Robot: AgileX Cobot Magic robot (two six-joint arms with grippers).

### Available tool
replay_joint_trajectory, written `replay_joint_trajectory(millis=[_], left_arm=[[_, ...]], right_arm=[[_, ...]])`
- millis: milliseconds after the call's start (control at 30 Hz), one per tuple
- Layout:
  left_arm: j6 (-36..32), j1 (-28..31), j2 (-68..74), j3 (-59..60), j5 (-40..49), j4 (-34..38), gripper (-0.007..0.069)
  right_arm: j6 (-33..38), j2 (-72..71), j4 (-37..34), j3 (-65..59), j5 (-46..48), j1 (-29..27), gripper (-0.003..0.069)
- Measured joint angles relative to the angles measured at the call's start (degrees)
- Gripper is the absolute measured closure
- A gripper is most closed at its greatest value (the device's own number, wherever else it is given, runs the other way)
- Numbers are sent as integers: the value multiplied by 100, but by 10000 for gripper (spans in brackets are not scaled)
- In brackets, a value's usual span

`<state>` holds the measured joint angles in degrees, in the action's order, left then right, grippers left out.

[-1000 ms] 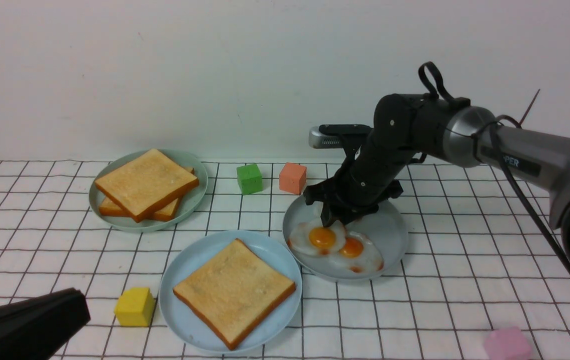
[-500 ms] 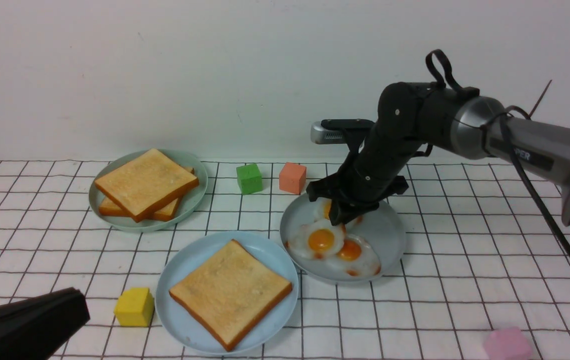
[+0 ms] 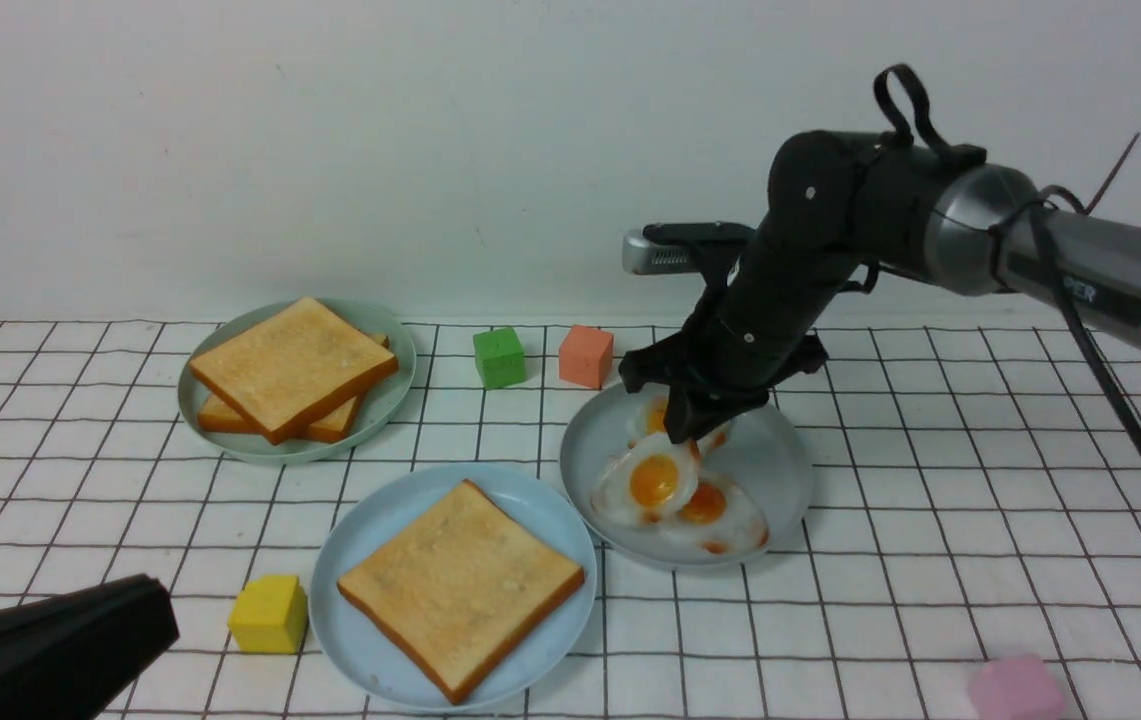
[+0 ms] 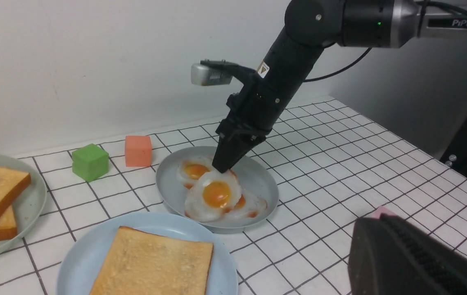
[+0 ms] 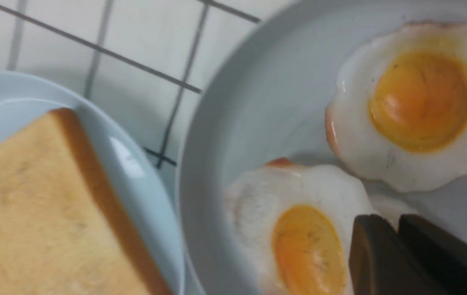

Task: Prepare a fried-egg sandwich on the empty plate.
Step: Use the right arm to grab a fried egg, then use the right arm to place the fried egg on the slice of bread in the middle

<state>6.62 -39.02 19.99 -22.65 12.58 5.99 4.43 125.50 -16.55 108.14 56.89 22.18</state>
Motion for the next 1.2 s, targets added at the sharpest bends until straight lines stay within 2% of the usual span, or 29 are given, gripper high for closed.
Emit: replay_joint_trajectory(millis=[300, 433, 600, 733, 967, 1200], left_arm=[[0, 0, 0, 0, 26, -41, 620], [160, 5, 24, 0, 253, -313, 620], [890, 5, 324, 0, 512, -889, 620], [1784, 5, 484, 0, 761, -1624, 620], [2874, 5, 484, 0, 847, -2655, 620], [3044, 5, 484, 0, 871, -2759, 620]], right_arm=[[163, -801, -157, 0, 268, 0, 594], [435, -1225, -841, 0, 502, 7, 594], [904, -1312, -1861, -240, 541, 224, 594], [1308, -1244, -2461, -734, 310, 573, 594], [1507, -983, -2889, -1159, -335, 753, 594], [1727, -468, -3267, -1180, -768, 753, 594]])
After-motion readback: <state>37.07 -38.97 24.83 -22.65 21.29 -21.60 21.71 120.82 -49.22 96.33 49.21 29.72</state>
